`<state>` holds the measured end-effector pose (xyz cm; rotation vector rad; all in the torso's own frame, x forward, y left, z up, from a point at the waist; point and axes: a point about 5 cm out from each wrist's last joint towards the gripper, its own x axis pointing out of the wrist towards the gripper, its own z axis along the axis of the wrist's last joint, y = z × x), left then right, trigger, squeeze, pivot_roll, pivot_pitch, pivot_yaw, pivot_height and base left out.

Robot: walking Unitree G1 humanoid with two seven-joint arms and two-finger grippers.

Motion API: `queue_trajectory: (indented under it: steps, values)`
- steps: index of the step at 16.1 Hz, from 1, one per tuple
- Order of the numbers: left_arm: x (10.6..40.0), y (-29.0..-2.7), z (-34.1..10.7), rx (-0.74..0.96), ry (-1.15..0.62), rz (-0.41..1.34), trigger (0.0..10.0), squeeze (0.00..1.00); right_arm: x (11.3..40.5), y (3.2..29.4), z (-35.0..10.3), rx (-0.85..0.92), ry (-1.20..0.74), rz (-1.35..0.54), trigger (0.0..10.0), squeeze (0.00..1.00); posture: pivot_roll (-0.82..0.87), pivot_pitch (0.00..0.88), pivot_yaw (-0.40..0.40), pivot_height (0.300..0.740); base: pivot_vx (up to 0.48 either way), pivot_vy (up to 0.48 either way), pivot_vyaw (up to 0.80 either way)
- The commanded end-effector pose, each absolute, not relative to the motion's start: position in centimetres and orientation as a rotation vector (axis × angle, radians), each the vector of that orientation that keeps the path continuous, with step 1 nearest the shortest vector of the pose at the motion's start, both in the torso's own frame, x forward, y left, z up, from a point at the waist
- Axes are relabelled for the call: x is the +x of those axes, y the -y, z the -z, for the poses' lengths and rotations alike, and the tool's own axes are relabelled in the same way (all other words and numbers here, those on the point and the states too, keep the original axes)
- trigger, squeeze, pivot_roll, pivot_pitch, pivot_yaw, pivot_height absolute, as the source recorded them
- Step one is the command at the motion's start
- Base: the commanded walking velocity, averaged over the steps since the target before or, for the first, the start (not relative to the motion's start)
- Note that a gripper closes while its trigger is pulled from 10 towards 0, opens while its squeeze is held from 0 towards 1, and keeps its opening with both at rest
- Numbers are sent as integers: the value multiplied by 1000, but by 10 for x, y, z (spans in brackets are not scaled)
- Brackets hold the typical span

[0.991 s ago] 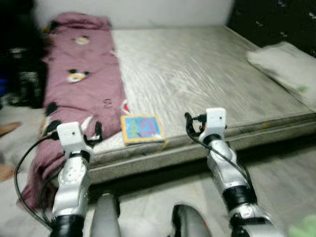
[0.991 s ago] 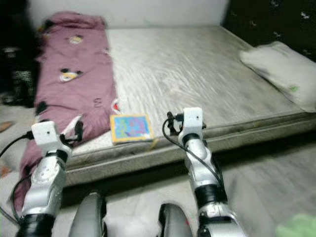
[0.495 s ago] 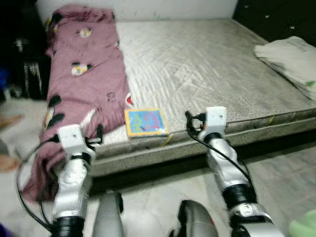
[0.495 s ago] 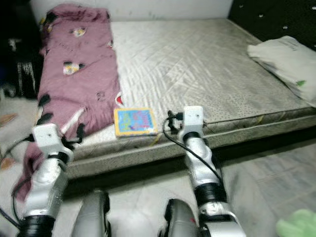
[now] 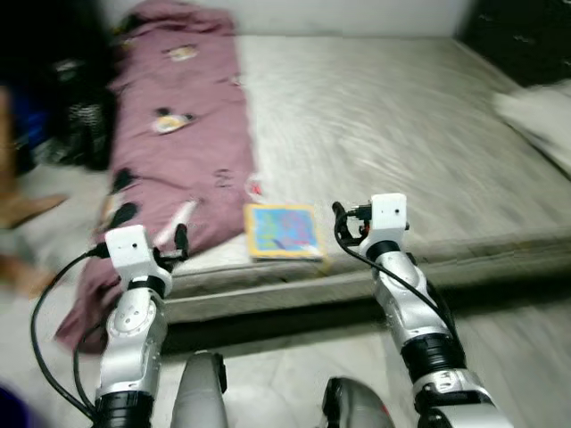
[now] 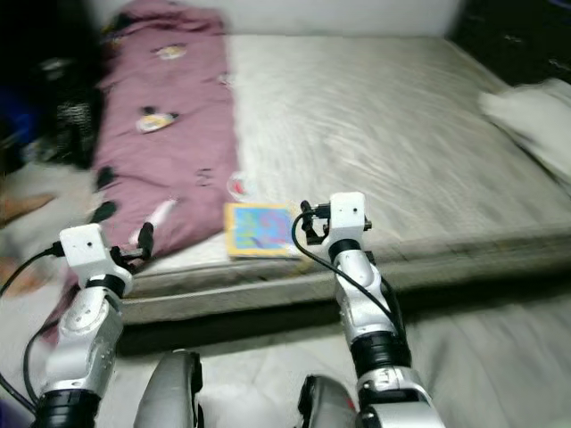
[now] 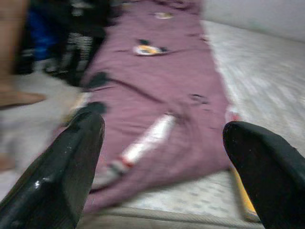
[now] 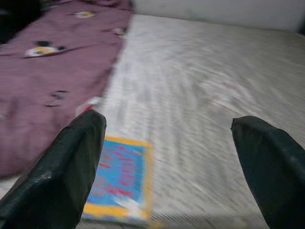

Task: Clean up the room

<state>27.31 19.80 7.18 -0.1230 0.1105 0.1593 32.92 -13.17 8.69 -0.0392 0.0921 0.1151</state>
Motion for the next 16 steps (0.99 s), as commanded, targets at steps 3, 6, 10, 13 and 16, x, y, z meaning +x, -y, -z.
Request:
queue_trajectory:
  steps: [3,6,10,13,16]
  values:
    - [276,-197,-76,-126,-98,-150,10000,0,331,134,-92,-39,-79,-107,10000,0,-71,17,-49,642,274,0,133]
    - [276,-197,-75,-125,-103,-147,10000,0,331,134,-91,-38,-80,-105,10000,0,-71,17,-48,642,274,0,0]
    - [277,-196,-75,-126,-106,-136,10000,0,331,134,-91,-36,-80,-101,10000,0,-71,17,-48,642,207,0,0]
    - [277,-196,-75,-126,-109,-126,10000,0,331,135,-90,-17,-93,-93,10000,0,-72,16,-45,642,386,0,-267]
    - [277,-196,-73,-120,-119,-135,10000,0,331,135,-91,-25,-87,-96,10000,0,-72,16,-45,642,115,0,-423]
